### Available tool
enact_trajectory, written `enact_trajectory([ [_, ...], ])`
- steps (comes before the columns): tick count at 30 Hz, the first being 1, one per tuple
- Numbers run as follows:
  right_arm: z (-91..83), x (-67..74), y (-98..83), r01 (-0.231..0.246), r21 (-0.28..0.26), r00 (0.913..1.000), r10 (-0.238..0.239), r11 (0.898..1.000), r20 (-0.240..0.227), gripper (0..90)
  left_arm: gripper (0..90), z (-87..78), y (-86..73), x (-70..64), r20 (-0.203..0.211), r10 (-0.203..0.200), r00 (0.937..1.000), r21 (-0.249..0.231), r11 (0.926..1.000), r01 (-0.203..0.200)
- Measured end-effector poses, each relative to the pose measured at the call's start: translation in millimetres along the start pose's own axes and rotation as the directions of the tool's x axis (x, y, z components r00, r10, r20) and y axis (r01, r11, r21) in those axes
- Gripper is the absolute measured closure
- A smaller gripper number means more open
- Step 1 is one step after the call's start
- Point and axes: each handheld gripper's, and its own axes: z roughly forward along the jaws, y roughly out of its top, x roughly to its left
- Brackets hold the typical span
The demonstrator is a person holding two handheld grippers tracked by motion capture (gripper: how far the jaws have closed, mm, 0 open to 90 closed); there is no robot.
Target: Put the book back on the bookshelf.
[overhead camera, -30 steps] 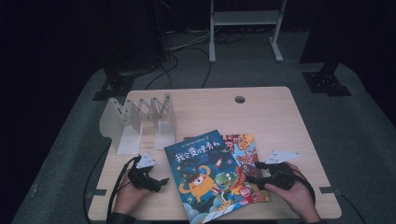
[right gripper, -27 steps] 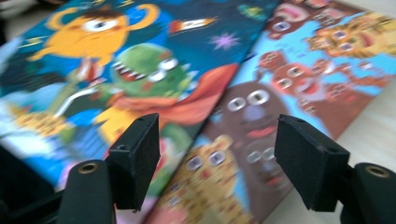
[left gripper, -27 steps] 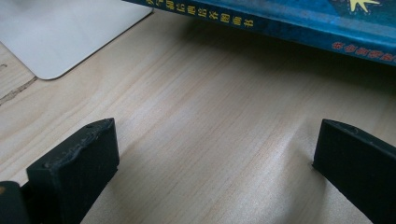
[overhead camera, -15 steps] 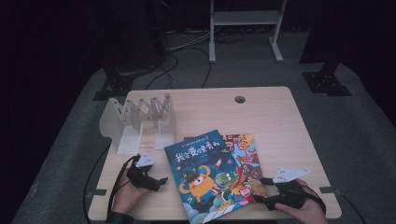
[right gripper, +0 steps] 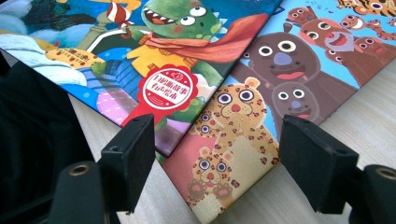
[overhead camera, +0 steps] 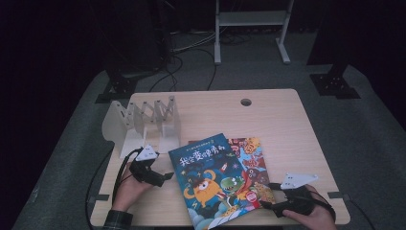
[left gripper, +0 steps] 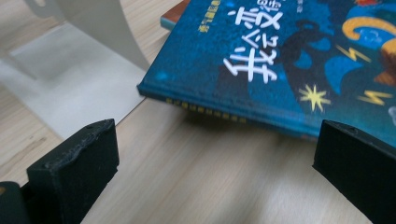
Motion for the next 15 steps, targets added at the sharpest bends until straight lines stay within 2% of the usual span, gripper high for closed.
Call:
enact_trajectory([
  [4, 0.7, -3.3, -0.6, -0.008, 0.006, 0.9996, 0.008, 1.0, 0.026, 28.5, 0.0, 5.1, 8.5, 2.4, -0.004, 0.017, 0.9998, 0.002, 0.9999, -0.017],
  [5, 1.1, -4.5, -0.9, -0.008, 0.005, 0.9996, 0.008, 1.0, 0.025, 28.5, 0.0, 6.1, 10.0, 2.7, -0.005, 0.021, 0.9998, -0.009, 0.9997, -0.021],
  [8, 1.7, -6.2, -0.3, -0.013, 0.004, 0.9995, 0.012, 1.0, 0.03, 28.8, 0.0, 9.4, 14.7, 4.5, -0.006, 0.027, 0.9996, -0.002, 0.9996, -0.027],
  [13, 3.1, -10.0, 1.7, -0.014, 0.004, 0.9991, 0.014, 1.0, 0.041, 29.1, 0.0, 15.2, 20.1, 6.6, 0.018, 0.02, 0.9996, -0.02, 0.9996, -0.02],
  [15, 3.7, -11.8, 2.4, -0.013, 0.002, 0.999, 0.013, 1.0, 0.044, 29.2, 0.0, 18.9, 20.9, 8.1, 0.035, 0.019, 0.9992, -0.008, 0.9998, -0.019],
])
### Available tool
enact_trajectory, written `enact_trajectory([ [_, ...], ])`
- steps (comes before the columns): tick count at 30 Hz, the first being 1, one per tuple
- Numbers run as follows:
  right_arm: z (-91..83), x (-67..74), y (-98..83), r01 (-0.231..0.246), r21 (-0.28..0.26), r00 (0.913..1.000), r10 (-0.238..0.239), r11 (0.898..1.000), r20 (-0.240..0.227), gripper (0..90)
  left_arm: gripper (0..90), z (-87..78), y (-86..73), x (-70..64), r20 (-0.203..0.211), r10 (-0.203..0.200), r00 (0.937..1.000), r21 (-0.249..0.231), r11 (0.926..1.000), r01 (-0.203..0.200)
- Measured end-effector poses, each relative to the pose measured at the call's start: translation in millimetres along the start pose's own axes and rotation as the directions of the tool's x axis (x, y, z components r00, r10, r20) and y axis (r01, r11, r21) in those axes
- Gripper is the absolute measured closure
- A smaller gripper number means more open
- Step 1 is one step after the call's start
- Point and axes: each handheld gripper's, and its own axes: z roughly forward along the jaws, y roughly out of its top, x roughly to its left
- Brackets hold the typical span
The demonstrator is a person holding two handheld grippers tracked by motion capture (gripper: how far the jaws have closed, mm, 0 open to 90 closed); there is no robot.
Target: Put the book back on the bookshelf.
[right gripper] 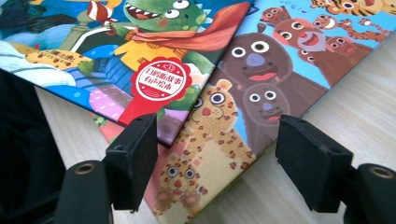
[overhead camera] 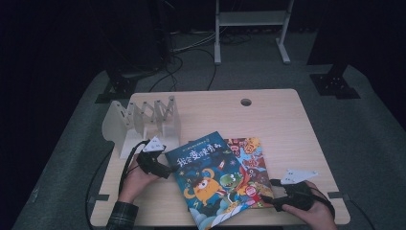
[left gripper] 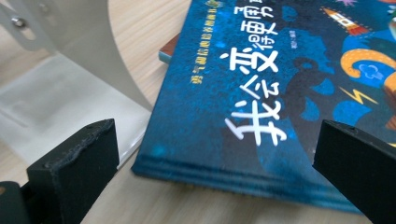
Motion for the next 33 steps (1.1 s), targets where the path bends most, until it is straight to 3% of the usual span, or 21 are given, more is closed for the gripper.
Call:
enact_trajectory([
  [4, 1.1, -2.0, 1.6, 0.0, 0.001, 0.9999, 0.0, 1.0, 0.011, 29.3, 0.0, 8.2, -1.3, 0.6, 0.036, -0.013, 0.9992, 0.023, 0.9997, 0.012],
  [11, 2.3, -6.8, 3.2, -0.01, -0.002, 0.9995, 0.01, 1.0, 0.028, 29.8, 0.0, 5.6, -1.3, -1.5, 0.043, -0.016, 0.999, 0.047, 0.9988, 0.014],
  [14, 2.1, -11.7, 3.9, -0.016, -0.007, 0.9985, 0.016, 1.0, 0.053, 30.7, 0.0, 5.9, -1.9, -3.2, 0.079, -0.042, 0.996, 0.066, 0.9971, 0.037],
  [20, 2.1, -23.3, 5.8, -0.032, -0.008, 0.9956, 0.033, 0.999, 0.088, 30.9, 0.0, 5.6, -3.4, -9.4, 0.125, -0.037, 0.9915, 0.074, 0.9969, 0.028],
  [33, 10.0, -48.5, 17.9, -0.053, 0.008, 0.9916, 0.052, 0.999, 0.118, 29.7, 0.0, 0.3, -8.2, -18.6, 0.146, -0.016, 0.9892, 0.069, 0.9976, 0.006],
])
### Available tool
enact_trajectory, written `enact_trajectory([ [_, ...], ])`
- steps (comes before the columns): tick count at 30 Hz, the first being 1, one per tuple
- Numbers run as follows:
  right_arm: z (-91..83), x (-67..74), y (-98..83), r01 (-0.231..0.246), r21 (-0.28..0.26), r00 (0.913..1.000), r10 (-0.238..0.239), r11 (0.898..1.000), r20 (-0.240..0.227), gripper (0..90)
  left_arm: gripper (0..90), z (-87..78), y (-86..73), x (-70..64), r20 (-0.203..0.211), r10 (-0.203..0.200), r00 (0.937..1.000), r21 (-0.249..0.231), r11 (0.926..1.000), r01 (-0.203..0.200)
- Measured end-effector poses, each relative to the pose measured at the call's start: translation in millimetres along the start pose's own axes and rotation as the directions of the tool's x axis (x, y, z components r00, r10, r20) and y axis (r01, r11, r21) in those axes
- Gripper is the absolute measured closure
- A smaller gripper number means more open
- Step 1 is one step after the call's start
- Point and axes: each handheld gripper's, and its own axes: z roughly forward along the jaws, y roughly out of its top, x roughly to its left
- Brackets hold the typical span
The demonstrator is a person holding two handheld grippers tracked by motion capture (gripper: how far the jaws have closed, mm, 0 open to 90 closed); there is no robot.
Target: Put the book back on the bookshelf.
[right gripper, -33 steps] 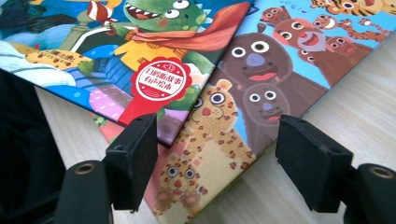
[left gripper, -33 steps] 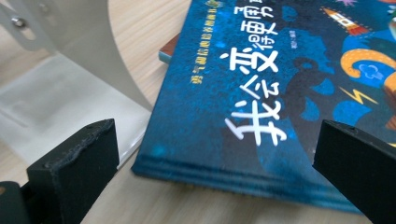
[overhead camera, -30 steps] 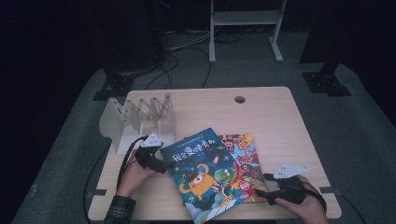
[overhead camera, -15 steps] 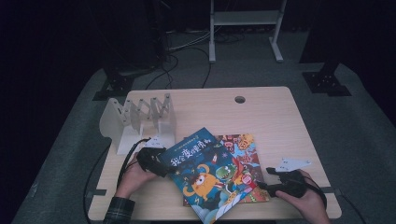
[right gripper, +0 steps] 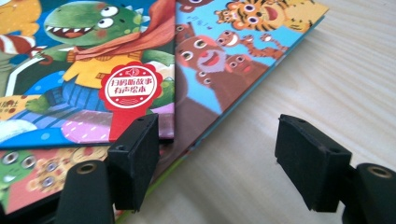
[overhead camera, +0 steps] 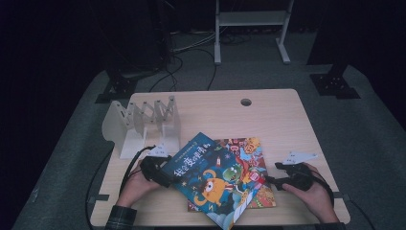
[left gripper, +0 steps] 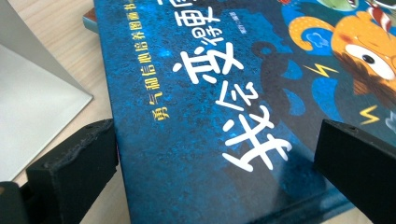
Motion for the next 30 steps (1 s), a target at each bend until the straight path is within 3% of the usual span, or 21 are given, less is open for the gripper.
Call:
enact_trajectory([
  [16, 21.1, -28.3, 19.8, -0.05, -0.01, 0.9978, 0.05, 0.999, 0.043, 30.8, 0.0, -4.0, -4.2, -7.9, 0.022, 0.015, 0.9996, 0.011, 0.9998, -0.016],
  [20, 26.3, -35.5, 24.3, -0.065, -0.02, 0.9956, 0.066, 0.998, 0.066, 32.3, 0.0, -5.9, -8.1, -12.6, 0.045, 0.011, 0.9989, -0.003, 0.9999, -0.011],
  [26, 33.1, -45.1, 31.6, -0.078, -0.02, 0.9921, 0.079, 0.997, 0.097, 33.5, 0.0, -6.0, -8.1, -21.1, 0.06, 0.033, 0.9976, 0.015, 0.9993, -0.034],
  [30, 37.7, -53.3, 36.3, -0.1, -0.029, 0.9872, 0.103, 0.995, 0.121, 35.8, 0.0, -4.2, -8.6, -25.8, 0.096, 0.036, 0.9948, 0.0, 0.9994, -0.036],
])
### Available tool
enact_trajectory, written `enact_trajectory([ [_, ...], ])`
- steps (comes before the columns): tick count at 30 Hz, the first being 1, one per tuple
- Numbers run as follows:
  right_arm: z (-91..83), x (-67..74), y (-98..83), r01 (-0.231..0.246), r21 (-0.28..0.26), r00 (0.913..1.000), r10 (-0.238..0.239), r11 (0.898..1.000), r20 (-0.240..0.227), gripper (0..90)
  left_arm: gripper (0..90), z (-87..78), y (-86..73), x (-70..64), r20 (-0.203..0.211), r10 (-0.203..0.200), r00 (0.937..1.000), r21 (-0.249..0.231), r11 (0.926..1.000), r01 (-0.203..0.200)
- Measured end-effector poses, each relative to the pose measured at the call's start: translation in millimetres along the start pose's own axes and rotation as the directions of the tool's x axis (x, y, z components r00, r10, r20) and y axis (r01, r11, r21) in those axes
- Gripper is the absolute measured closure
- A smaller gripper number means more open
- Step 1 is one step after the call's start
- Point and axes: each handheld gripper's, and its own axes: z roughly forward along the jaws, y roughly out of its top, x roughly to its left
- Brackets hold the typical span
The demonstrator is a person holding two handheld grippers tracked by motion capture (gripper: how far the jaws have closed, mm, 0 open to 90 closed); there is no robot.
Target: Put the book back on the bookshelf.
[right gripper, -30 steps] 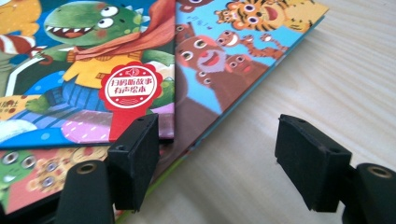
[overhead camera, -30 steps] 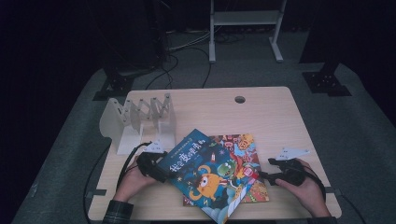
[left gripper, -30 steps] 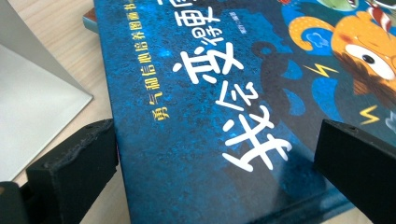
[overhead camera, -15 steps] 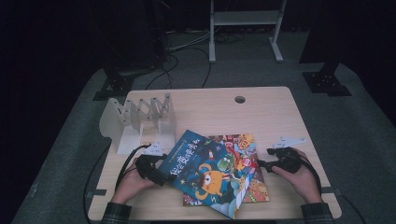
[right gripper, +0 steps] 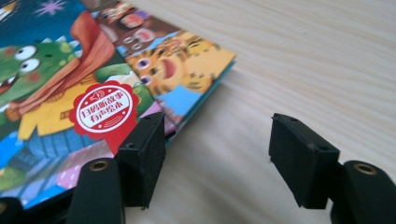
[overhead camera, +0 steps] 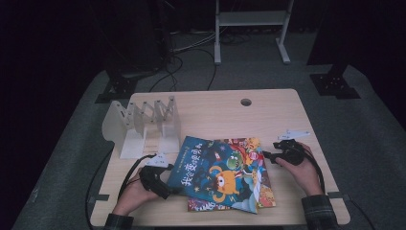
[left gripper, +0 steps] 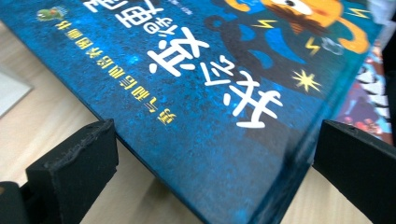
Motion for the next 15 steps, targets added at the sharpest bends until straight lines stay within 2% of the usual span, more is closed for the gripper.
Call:
enact_trajectory([
  [3, -2.7, -1.3, 4.0, -0.001, -0.009, 0.9997, 0.001, 1.0, 0.023, 35.4, 0.0, 3.6, 1.6, -3.7, 0.024, 0.006, 0.9997, 0.007, 1.0, -0.006],
  [5, -7.6, 1.2, 5.7, -0.01, -0.034, 0.9999, 0.01, 0.999, 0.01, 35.1, 0.0, 6.2, 2.9, -5.6, 0.035, 0.012, 0.9993, 0.01, 0.9999, -0.012],
  [8, -8.5, 5.4, 5.0, -0.008, -0.033, 0.9999, 0.007, 0.999, -0.012, 33.7, 0.0, 8.9, 5.1, -7.6, 0.064, 0.022, 0.9977, 0.012, 0.9997, -0.022],
  [15, -3.3, 6.1, -0.5, -0.058, -0.038, 0.9968, 0.056, 0.998, -0.057, 31.1, 0.0, 15.7, 10.5, -13.4, 0.11, 0.051, 0.9926, 0.022, 0.9983, -0.054],
])
